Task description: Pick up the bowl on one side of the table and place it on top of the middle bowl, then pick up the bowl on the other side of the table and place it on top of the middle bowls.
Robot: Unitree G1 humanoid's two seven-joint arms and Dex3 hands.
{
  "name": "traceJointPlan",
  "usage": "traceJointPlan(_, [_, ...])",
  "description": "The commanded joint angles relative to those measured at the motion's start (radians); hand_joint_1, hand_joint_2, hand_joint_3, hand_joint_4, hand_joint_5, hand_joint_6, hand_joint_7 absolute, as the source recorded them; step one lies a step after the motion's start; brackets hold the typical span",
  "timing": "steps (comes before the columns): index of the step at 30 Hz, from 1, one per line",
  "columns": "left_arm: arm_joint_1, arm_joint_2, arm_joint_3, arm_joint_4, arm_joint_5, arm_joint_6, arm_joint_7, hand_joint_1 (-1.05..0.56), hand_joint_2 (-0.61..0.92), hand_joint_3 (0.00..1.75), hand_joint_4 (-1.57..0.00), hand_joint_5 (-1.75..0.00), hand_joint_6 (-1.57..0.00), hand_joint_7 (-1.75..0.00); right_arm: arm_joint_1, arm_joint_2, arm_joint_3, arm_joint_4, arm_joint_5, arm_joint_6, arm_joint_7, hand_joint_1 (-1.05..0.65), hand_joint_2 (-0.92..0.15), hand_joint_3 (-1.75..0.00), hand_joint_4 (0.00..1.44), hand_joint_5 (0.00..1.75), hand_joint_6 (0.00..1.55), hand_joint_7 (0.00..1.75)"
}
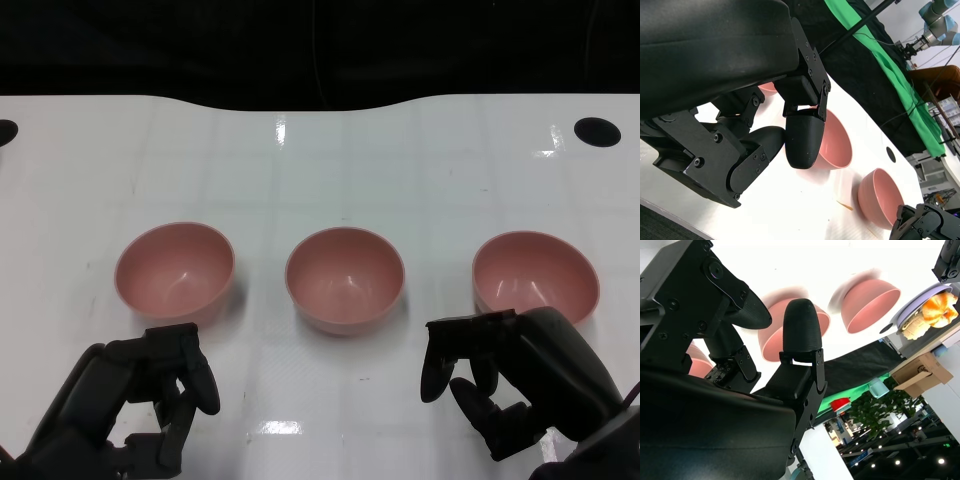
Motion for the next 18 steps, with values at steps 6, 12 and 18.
traceJointPlan(6, [0.004, 0.017, 0.009, -0.008, -0.005, 0.005, -0.009, -0.13, 0.41, 1.41, -0.87, -1.74, -0.8, -1.55, -0.004, -0.007, -0.007, 0.003, 0.0, -0.005, -0.011, -0.06, -0.12, -1.58, 0.94, 1.73, 0.93, 1.25])
traceJointPlan(12, [0.003, 0.017, 0.008, -0.002, 0.002, -0.007, -0.005, -0.12, 0.41, 1.4, -0.86, -1.74, -0.8, -1.55, 0.001, -0.004, -0.009, -0.004, 0.003, 0.011, -0.004, -0.05, -0.12, -1.58, 0.94, 1.72, 0.93, 1.24])
traceJointPlan(18, [0.001, 0.016, 0.006, 0.003, 0.006, -0.009, -0.004, -0.13, 0.41, 1.4, -0.87, -1.74, -0.8, -1.55, 0.0, 0.001, -0.014, -0.007, -0.014, 0.031, -0.028, -0.08, -0.26, -1.3, 0.86, 1.45, 0.91, 0.81])
